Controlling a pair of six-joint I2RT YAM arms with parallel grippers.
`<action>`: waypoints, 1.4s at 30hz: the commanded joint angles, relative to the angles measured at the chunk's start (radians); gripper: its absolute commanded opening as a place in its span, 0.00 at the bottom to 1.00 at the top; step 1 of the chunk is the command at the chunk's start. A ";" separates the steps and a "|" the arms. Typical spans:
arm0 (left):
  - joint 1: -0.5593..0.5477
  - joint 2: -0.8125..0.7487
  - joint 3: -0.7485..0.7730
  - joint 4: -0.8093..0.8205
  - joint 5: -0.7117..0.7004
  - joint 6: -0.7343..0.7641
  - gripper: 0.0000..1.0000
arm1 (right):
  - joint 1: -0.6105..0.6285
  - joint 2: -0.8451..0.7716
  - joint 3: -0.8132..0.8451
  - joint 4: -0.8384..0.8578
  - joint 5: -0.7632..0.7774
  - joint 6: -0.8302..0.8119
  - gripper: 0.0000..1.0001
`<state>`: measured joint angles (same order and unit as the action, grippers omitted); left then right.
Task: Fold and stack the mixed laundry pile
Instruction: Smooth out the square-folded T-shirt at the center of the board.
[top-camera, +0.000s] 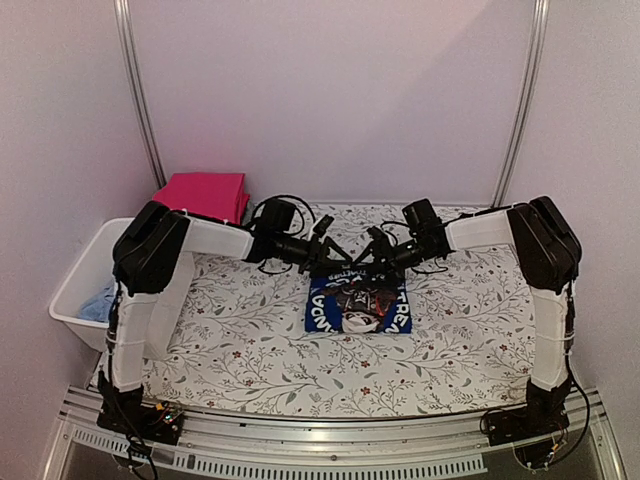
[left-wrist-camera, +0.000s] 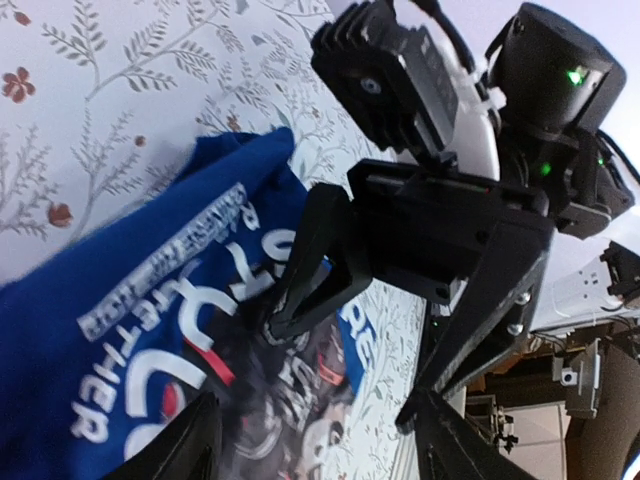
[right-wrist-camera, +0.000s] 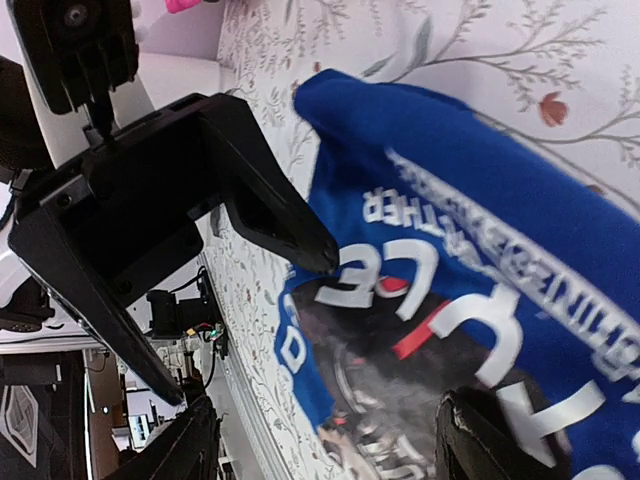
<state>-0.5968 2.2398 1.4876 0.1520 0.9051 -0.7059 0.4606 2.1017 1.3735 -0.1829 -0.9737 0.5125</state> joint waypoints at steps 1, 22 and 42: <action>0.057 0.168 0.159 0.015 -0.022 -0.058 0.65 | -0.072 0.133 0.078 0.000 0.032 -0.012 0.73; 0.112 -0.045 0.114 -0.272 -0.112 0.209 0.69 | -0.146 -0.020 0.052 0.037 -0.064 0.051 0.73; -0.070 0.015 -0.297 0.068 -0.034 -0.071 0.63 | 0.062 0.110 -0.243 0.135 -0.076 0.031 0.72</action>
<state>-0.6701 2.2860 1.3655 0.2096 0.9283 -0.7376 0.4606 2.1189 1.1591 -0.0162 -1.0740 0.5636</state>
